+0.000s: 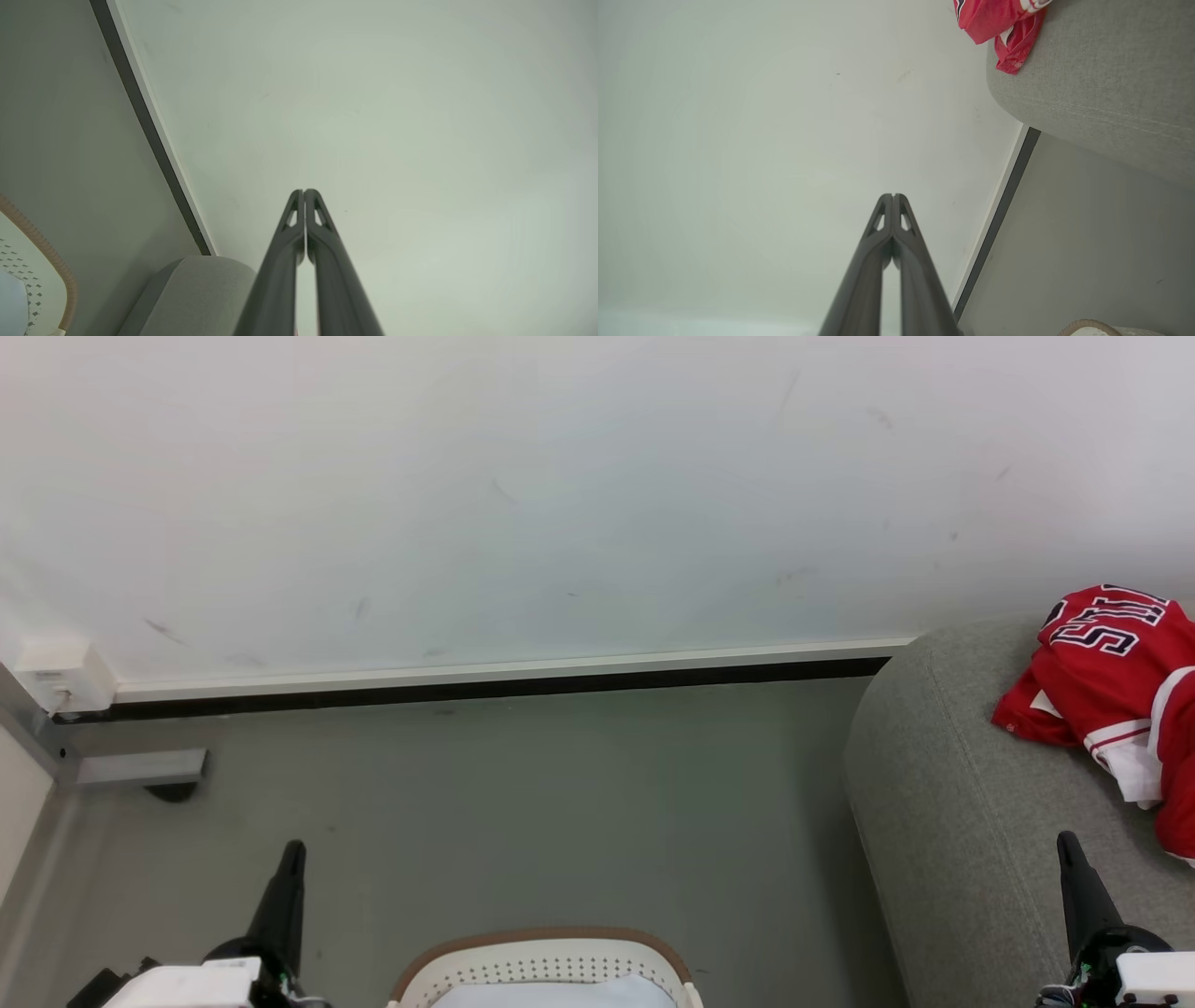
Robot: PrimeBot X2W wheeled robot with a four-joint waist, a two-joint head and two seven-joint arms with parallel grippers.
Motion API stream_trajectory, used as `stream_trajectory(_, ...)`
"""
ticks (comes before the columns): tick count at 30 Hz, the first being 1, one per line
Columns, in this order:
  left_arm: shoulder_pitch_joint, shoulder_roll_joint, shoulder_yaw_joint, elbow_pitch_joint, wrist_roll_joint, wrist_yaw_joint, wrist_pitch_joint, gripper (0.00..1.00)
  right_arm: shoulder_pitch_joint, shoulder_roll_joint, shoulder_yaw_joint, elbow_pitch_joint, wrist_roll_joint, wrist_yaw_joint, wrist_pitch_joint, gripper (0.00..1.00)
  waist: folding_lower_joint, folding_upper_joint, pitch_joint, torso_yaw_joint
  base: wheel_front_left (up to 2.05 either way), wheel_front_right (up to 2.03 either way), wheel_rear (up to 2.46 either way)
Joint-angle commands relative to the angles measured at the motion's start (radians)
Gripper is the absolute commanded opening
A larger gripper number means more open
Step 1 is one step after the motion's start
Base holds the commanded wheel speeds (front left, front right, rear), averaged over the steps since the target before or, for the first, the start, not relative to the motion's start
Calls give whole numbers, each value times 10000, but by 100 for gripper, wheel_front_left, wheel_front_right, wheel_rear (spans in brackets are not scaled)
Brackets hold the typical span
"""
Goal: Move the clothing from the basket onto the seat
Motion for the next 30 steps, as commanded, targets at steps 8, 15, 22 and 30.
stream_trajectory(8,-166,-8,96,36,-640,-98,198,0,-126,32,-191,35,510,-20,178,0,0,0,8,10,0,0,0)
stream_trajectory(15,-169,-10,98,39,-693,-99,213,0,-128,45,-216,38,527,-21,203,0,0,0,9,12,0,0,0)
stream_trajectory(22,-168,-10,97,39,-694,-99,212,0,-130,53,-228,39,510,-21,213,0,0,0,9,12,0,0,0)
stream_trajectory(30,-168,-10,96,36,-695,-99,211,0,-131,63,-241,40,492,-21,229,0,0,0,9,12,0,0,0)
